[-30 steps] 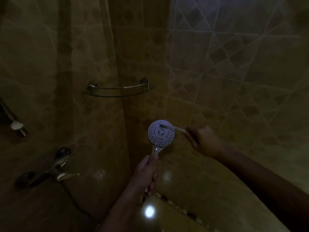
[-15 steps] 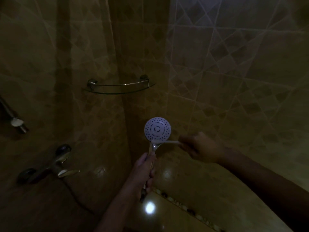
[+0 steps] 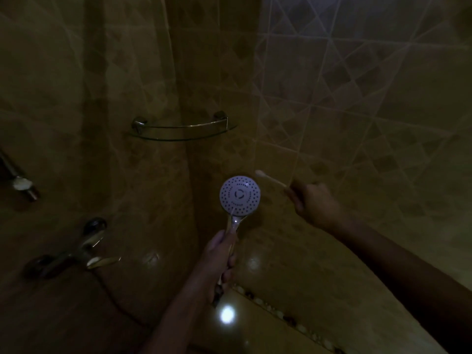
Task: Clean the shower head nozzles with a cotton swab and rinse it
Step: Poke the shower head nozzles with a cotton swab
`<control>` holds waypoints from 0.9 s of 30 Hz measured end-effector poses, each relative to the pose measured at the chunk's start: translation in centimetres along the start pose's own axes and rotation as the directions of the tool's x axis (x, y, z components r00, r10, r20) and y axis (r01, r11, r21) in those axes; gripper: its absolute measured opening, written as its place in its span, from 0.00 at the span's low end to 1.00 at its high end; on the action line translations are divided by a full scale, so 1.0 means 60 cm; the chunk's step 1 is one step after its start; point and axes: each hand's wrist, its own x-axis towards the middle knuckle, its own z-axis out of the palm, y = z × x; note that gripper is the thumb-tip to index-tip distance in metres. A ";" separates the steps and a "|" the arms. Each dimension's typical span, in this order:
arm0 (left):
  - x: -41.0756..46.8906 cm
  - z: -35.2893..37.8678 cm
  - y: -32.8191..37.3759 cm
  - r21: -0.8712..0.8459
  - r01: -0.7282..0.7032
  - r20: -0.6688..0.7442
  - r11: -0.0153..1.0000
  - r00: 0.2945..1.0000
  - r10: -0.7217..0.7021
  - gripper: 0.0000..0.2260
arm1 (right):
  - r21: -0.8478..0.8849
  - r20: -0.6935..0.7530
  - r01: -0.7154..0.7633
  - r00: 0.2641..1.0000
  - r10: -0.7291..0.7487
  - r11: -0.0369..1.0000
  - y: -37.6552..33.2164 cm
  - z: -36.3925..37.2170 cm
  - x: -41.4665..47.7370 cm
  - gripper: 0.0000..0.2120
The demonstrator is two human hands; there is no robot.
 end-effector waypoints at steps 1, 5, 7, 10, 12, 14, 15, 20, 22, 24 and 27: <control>0.000 -0.002 -0.001 0.007 -0.002 0.000 1.000 1.000 0.002 0.10 | 0.017 -0.042 -0.024 0.999 0.024 1.000 0.003 0.000 0.003 0.12; 0.003 -0.004 0.002 0.042 -0.013 0.007 0.999 1.000 0.013 0.12 | 0.232 0.143 0.286 0.935 -0.323 0.930 -0.038 -0.005 -0.029 0.08; 0.003 -0.004 0.002 0.034 -0.007 0.013 0.999 1.000 0.007 0.12 | 0.147 0.157 0.260 0.946 -0.282 0.954 -0.036 0.007 -0.026 0.09; 0.005 -0.004 -0.003 0.002 0.008 0.017 1.000 1.000 -0.008 0.12 | 0.036 -0.133 0.042 0.990 -0.037 0.998 -0.016 0.011 -0.006 0.12; 0.005 -0.005 -0.005 -0.009 0.008 0.014 1.000 1.000 -0.008 0.12 | 0.143 -0.100 0.155 0.985 -0.141 0.978 -0.022 0.004 -0.016 0.12; 0.005 -0.004 -0.002 -0.011 0.007 0.016 1.000 1.000 -0.007 0.11 | 0.249 0.087 0.280 0.947 -0.310 0.927 -0.038 -0.001 -0.036 0.09; 0.005 -0.004 -0.001 -0.011 0.005 0.018 1.000 1.000 -0.005 0.11 | 0.236 0.149 0.302 0.928 -0.341 0.924 -0.038 0.003 -0.041 0.08; 0.008 -0.003 0.001 -0.041 0.014 0.020 0.999 1.000 -0.013 0.11 | 0.126 -0.088 0.061 0.995 -0.050 0.990 -0.013 0.000 -0.017 0.14; 0.009 -0.003 0.003 -0.055 0.017 0.025 0.998 1.000 -0.015 0.12 | 0.209 -0.013 0.192 0.981 -0.193 0.959 -0.027 -0.008 -0.030 0.10; 0.007 0.000 0.006 -0.067 0.018 0.045 0.998 0.999 -0.015 0.12 | 0.252 0.147 0.284 0.934 -0.327 0.925 -0.040 -0.003 -0.047 0.11; 0.006 0.004 0.012 -0.092 0.016 0.064 0.996 0.998 -0.010 0.12 | 0.115 0.052 0.208 0.975 -0.215 0.971 -0.031 0.005 -0.042 0.09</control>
